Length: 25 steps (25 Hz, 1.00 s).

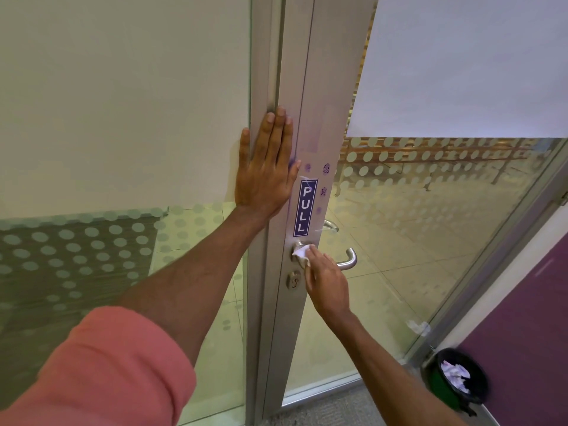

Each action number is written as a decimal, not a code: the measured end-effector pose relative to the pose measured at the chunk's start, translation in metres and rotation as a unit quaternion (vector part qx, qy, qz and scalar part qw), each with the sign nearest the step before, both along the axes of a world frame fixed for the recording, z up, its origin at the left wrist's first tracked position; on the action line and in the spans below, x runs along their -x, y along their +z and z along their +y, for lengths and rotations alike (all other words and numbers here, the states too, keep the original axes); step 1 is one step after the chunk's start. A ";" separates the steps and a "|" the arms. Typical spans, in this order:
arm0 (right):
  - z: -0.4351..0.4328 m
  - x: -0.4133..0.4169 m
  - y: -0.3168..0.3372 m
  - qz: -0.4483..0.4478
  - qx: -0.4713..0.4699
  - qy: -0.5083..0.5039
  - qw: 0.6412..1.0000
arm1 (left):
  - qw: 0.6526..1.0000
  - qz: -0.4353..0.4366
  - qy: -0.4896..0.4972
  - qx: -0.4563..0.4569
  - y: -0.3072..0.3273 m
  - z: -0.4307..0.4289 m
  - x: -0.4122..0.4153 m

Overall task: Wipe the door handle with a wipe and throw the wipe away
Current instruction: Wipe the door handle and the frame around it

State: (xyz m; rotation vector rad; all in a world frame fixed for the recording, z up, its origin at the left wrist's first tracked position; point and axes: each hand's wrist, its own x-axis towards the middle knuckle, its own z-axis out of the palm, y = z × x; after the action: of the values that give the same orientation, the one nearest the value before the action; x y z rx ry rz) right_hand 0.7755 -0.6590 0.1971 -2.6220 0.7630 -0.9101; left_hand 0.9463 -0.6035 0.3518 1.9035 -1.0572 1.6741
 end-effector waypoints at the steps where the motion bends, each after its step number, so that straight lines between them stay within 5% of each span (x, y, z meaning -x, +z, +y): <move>1: 0.001 -0.003 0.002 -0.048 -0.063 -0.032 0.996 | 1.000 0.000 0.001 0.000 0.000 0.000 0.000; 3: 0.007 -0.014 0.007 -0.096 -0.114 -0.047 0.988 | 1.000 -0.002 0.004 -0.001 0.000 0.000 0.000; 6: 0.014 -0.027 0.003 -0.045 -0.070 -0.032 0.996 | 1.000 -0.002 0.001 0.003 0.000 0.000 -0.001; 14: -0.004 -0.012 -0.004 0.057 0.190 0.054 0.979 | 1.000 -0.003 0.000 0.008 0.001 -0.001 0.001; 19: 0.011 -0.022 -0.005 -0.022 0.075 -0.014 0.997 | 1.000 0.002 0.000 0.002 0.001 0.000 0.001; 25: 0.000 -0.013 -0.003 0.077 0.180 0.046 0.980 | 1.000 0.003 0.004 0.002 0.001 0.000 0.001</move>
State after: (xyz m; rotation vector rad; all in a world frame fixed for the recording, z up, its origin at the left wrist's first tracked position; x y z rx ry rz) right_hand 0.7880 -0.6594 0.1938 -3.0452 0.5467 -0.8982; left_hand 0.9451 -0.6037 0.3529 1.9127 -1.0447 1.6714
